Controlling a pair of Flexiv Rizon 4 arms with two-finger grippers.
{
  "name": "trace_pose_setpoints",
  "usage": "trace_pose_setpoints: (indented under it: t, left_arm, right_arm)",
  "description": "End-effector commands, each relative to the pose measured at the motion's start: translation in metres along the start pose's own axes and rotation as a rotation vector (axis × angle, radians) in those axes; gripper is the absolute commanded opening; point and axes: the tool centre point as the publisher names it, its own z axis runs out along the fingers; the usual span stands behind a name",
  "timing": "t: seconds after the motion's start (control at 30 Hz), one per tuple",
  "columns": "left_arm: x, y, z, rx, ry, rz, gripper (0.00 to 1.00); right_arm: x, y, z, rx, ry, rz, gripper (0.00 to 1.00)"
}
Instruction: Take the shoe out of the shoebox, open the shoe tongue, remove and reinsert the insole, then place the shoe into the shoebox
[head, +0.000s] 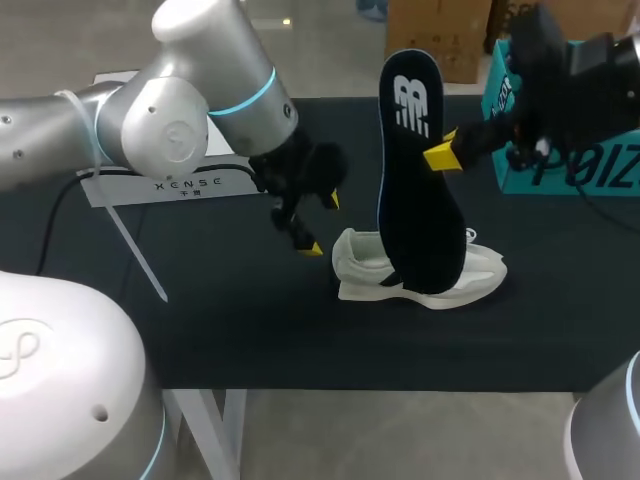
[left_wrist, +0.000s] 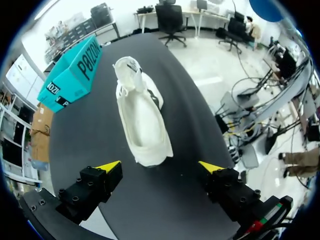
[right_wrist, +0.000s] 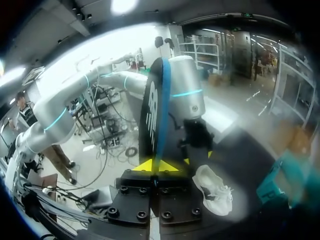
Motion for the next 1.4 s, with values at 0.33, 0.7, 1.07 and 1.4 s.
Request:
trace_pose_setpoints:
  t: [0.33, 0.7, 1.07, 1.4]
  left_arm:
    - [-0.051, -0.041, 0.011, -0.023, -0.012, 0.085, 1.0]
    - [-0.073, -0.057, 0.057, -0.044, -0.049, 0.087, 1.0]
    - [-0.068, -0.05, 0.095, -0.045, -0.023, 0.047, 1.0]
    - [-0.071, -0.045, 0.11, -0.078, -0.052, 0.028, 1.0]
  right_arm:
    - [-0.001, 0.0, 0.002, 0.0, 0.002, 0.001, 0.0]
    - [-0.001, 0.0, 0.002, 0.0, 0.002, 0.001, 0.0]
    - [-0.001, 0.0, 0.002, 0.0, 0.002, 0.001, 0.0]
    - [-0.001, 0.0, 0.002, 0.0, 0.002, 0.001, 0.0]
